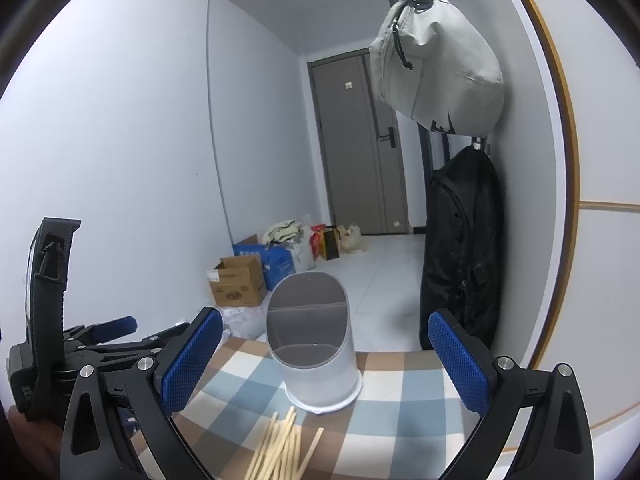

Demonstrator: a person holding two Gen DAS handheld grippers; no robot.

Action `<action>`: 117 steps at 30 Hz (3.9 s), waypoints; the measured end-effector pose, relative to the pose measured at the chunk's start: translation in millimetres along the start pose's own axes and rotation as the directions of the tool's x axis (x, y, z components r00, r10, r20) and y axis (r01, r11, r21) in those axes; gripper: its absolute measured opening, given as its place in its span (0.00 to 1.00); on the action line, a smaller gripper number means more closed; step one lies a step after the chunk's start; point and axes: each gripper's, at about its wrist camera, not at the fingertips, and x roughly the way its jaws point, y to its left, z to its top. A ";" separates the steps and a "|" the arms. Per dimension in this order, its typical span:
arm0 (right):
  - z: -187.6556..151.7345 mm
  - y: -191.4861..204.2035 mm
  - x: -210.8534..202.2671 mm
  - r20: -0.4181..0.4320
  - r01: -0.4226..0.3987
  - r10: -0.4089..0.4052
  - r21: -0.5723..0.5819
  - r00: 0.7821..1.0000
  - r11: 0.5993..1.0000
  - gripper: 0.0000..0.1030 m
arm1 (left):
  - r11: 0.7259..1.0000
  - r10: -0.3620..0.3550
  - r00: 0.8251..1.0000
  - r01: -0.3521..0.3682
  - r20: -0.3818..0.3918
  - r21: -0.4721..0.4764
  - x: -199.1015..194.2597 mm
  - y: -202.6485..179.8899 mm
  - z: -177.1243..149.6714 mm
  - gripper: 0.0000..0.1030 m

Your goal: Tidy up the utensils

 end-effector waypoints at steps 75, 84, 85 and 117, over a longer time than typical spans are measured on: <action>-134.2 -1.2 174.9 -0.793 0.127 -0.065 0.015 0.606 0.992 0.05 | 1.000 0.008 0.792 -0.008 -0.611 0.002 110.3 52.4 -68.8 0.93; -120.1 -45.5 135.8 -0.730 0.130 0.061 0.203 0.681 0.970 0.05 | 0.997 -0.034 0.750 0.073 -0.660 0.031 108.3 21.0 -83.3 0.93; -117.3 -49.9 133.9 -0.723 0.131 0.069 0.216 0.688 0.968 0.05 | 0.996 -0.026 0.747 0.073 -0.665 0.043 108.6 19.3 -84.5 0.93; -56.8 -79.3 85.1 -0.485 0.001 0.244 0.452 0.840 0.892 0.06 | 0.996 0.039 0.731 0.029 -0.681 0.089 125.3 20.3 -81.2 0.63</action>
